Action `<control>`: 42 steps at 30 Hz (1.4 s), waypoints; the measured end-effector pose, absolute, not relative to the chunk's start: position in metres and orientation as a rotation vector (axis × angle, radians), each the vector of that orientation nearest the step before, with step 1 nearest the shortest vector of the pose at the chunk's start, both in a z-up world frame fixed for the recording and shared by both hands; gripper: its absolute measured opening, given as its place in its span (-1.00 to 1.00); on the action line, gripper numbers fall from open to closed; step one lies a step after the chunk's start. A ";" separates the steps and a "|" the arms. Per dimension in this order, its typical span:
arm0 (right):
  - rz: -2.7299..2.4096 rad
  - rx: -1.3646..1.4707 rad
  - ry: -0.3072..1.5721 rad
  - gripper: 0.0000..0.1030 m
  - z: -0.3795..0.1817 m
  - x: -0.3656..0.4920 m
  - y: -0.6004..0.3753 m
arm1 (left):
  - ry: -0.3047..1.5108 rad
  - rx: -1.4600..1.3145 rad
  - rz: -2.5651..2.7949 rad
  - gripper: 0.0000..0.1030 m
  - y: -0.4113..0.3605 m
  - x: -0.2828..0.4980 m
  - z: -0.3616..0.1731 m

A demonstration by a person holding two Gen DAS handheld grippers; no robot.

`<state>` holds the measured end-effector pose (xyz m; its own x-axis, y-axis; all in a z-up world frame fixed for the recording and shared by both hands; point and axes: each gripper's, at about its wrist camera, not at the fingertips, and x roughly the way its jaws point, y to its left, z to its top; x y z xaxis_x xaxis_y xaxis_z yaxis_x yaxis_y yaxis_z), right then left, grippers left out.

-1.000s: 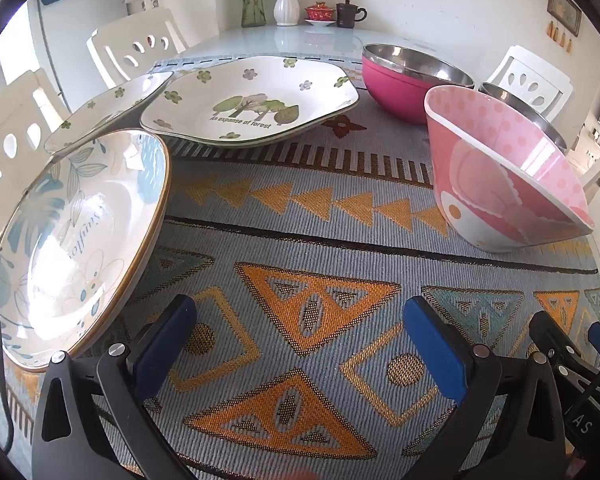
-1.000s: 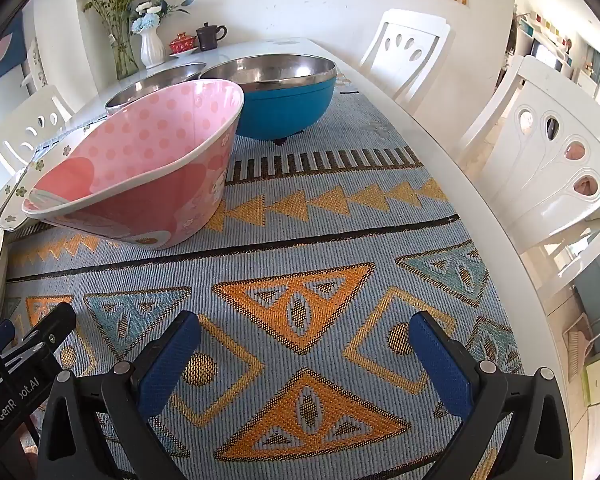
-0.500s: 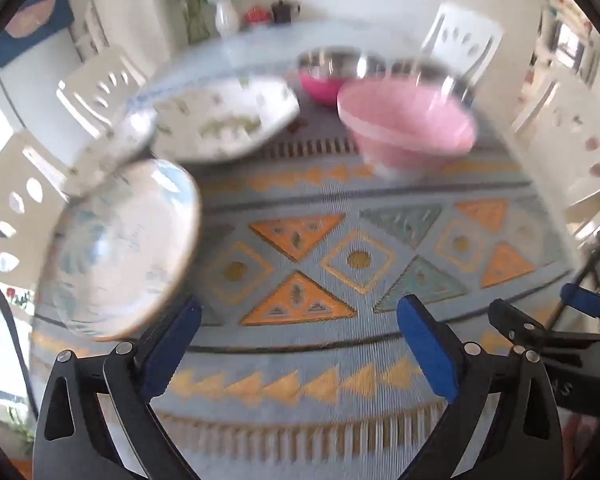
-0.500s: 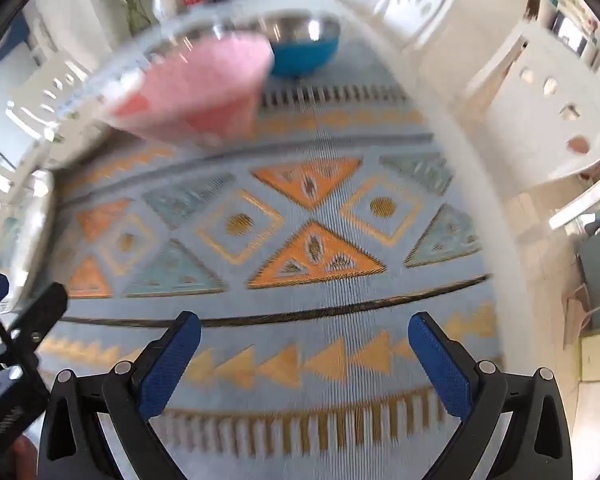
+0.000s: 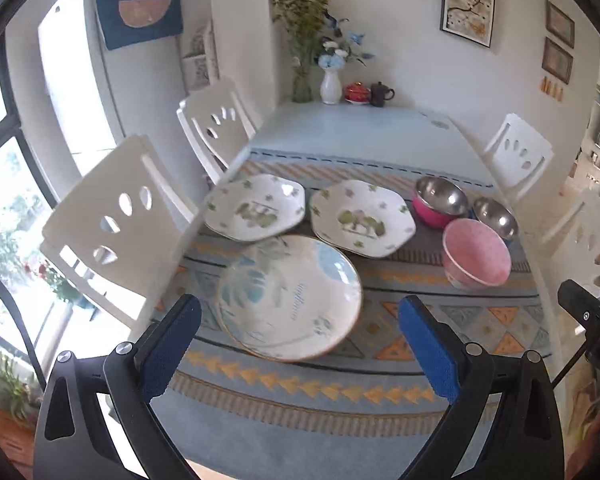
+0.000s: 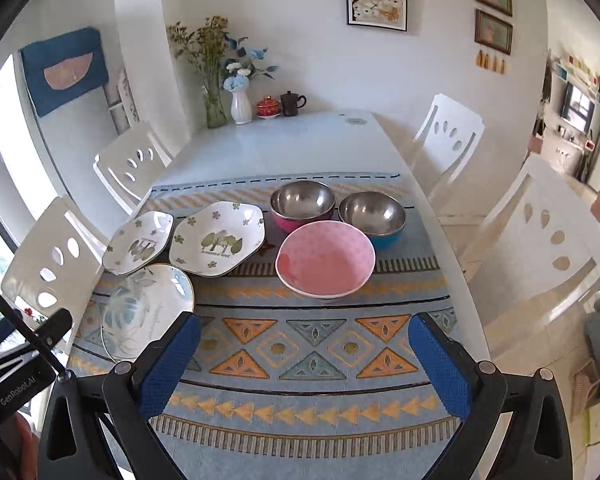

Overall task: Organize plates and bowls
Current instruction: 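Move both grippers toward the rim of the round Sunflower plate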

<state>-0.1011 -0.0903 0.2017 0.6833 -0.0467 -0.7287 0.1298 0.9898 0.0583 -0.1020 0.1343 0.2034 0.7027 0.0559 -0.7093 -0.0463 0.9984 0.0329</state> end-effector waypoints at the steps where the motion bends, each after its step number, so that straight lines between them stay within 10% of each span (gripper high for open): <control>1: -0.108 0.106 0.810 1.00 0.203 -0.104 -0.087 | 0.779 0.012 0.051 0.92 0.139 -0.100 0.205; 42: -0.227 0.119 0.936 1.00 0.165 -0.051 0.022 | 0.941 -0.070 -0.147 0.90 0.260 -0.020 0.160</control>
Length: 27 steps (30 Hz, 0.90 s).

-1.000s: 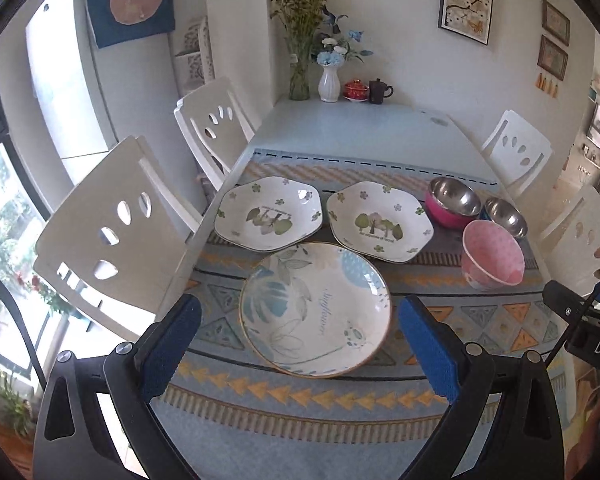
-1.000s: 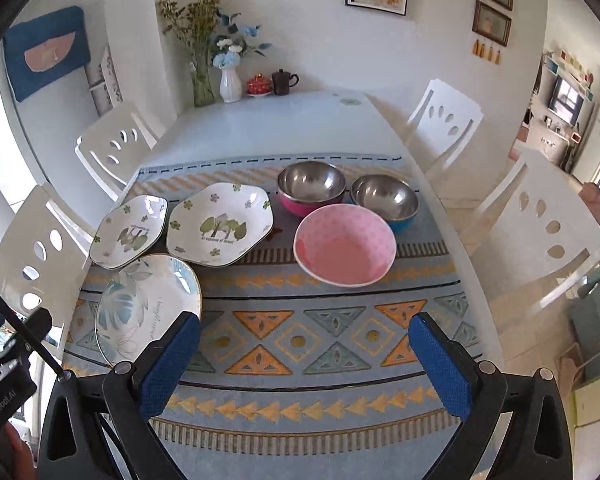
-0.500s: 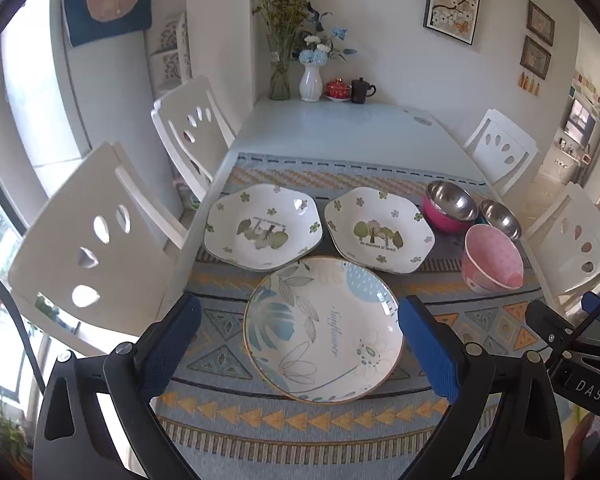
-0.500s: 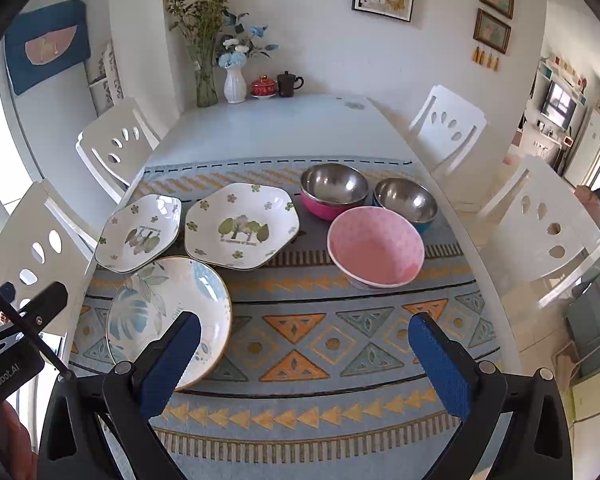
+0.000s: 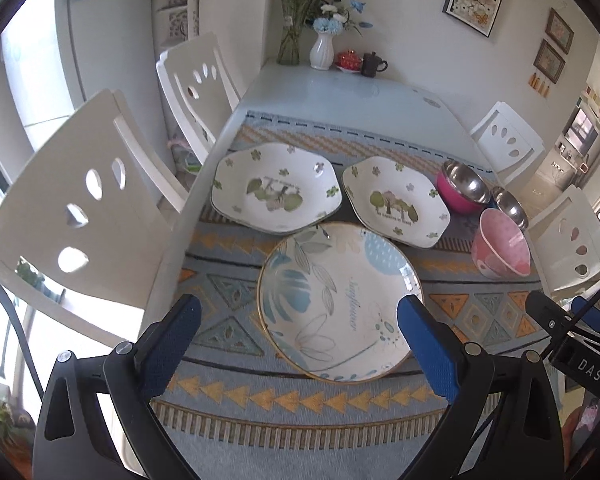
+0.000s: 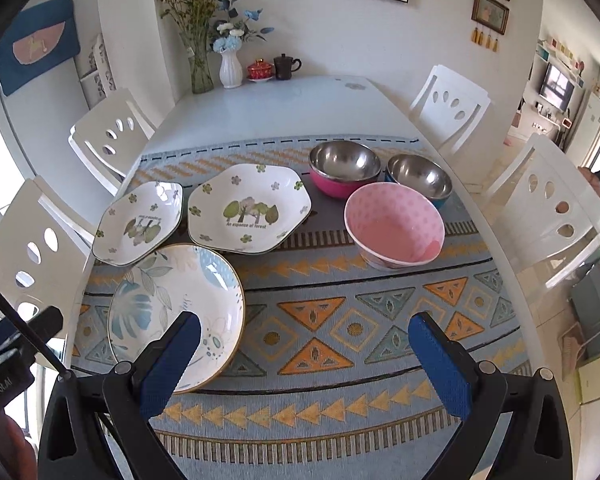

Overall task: Organize plates and bowls
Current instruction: 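Move both grippers toward the rim of the round Sunflower plate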

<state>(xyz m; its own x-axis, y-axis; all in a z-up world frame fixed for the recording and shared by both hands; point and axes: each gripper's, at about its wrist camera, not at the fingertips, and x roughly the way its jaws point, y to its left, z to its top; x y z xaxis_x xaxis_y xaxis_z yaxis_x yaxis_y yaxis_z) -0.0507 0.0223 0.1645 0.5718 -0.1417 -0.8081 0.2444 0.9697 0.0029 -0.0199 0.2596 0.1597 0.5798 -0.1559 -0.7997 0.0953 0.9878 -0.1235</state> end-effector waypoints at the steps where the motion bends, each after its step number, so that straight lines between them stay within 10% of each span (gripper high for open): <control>1: -0.228 0.118 0.937 1.00 0.164 -0.051 0.022 | 0.947 -0.072 -0.147 0.90 0.260 -0.019 0.158; 27: -0.269 0.116 0.967 1.00 0.153 -0.052 0.023 | 0.963 -0.028 -0.187 0.90 0.244 -0.016 0.145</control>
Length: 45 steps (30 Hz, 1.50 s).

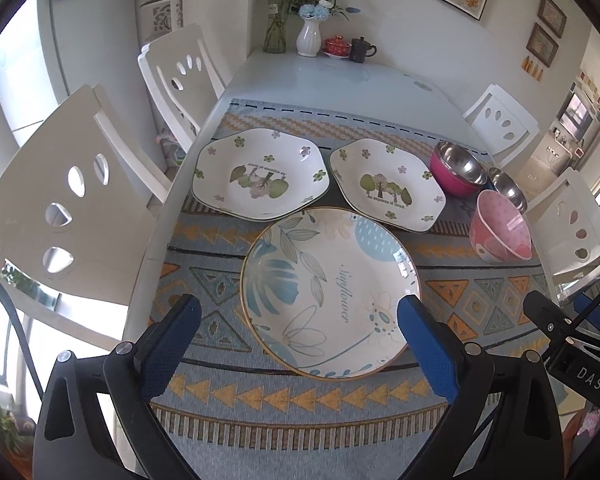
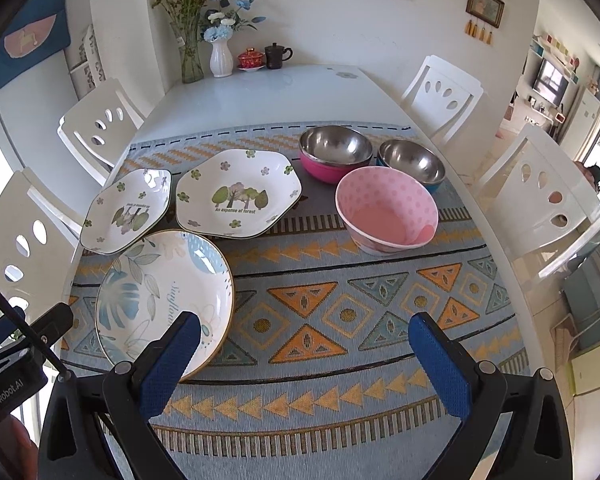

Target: Organize plates and bowls

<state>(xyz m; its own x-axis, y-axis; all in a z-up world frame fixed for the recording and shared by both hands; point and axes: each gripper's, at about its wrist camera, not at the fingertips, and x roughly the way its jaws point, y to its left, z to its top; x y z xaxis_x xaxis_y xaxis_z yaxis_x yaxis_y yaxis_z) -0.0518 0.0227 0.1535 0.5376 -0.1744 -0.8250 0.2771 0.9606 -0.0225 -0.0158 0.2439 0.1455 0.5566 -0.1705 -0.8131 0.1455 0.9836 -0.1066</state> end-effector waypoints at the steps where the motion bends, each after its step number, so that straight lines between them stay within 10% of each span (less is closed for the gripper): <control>1: -0.270 0.116 0.965 1.00 0.154 -0.052 0.023 | 0.959 -0.023 -0.188 0.90 0.243 -0.016 0.146; 35: -0.086 0.178 1.012 1.00 0.106 -0.010 0.035 | 1.000 0.000 -0.127 0.88 0.273 0.011 0.116; 41: -0.016 0.227 1.054 0.49 0.068 0.012 0.034 | 1.097 -0.015 -0.161 0.12 0.278 0.035 0.082; 45: 0.010 0.296 1.150 -0.19 0.034 0.024 0.031 | 1.165 -0.041 -0.180 -0.44 0.279 0.043 0.057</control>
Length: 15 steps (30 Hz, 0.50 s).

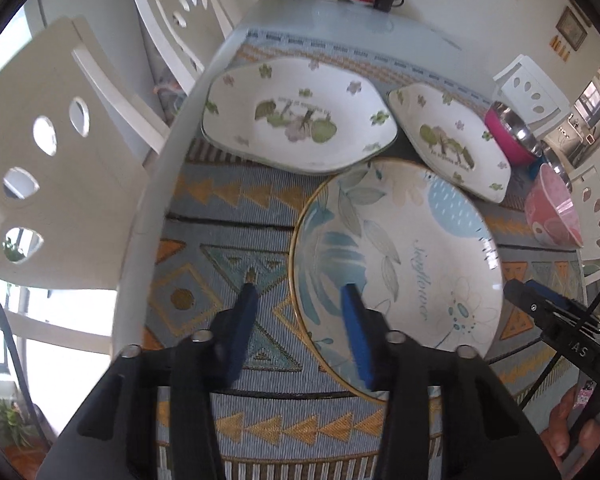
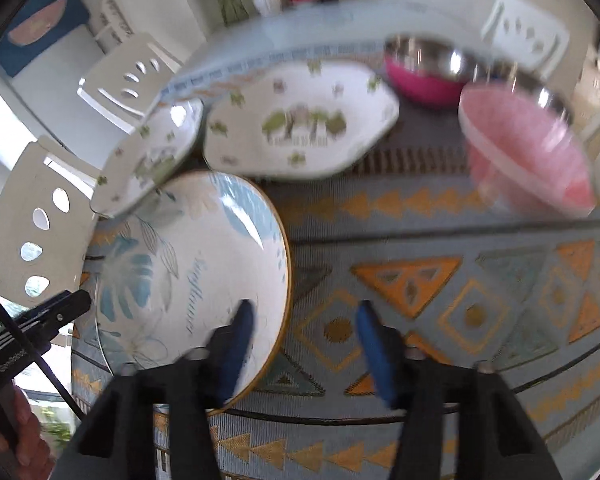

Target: Organize plates and bowls

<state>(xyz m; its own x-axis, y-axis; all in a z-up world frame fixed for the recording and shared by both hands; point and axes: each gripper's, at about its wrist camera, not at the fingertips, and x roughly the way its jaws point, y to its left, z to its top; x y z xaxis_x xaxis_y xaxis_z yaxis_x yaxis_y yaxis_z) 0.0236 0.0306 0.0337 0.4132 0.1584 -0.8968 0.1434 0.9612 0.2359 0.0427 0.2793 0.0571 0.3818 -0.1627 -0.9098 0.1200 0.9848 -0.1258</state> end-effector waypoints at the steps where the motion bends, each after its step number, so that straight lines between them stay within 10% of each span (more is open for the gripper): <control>1: 0.016 0.328 1.166 -0.26 0.027 0.024 0.029 | 1.178 -0.045 -0.183 -0.48 0.280 0.044 0.051; 15: 0.140 0.354 1.174 -0.62 0.003 0.030 0.048 | 1.231 -0.212 -0.302 -0.65 0.286 0.050 0.021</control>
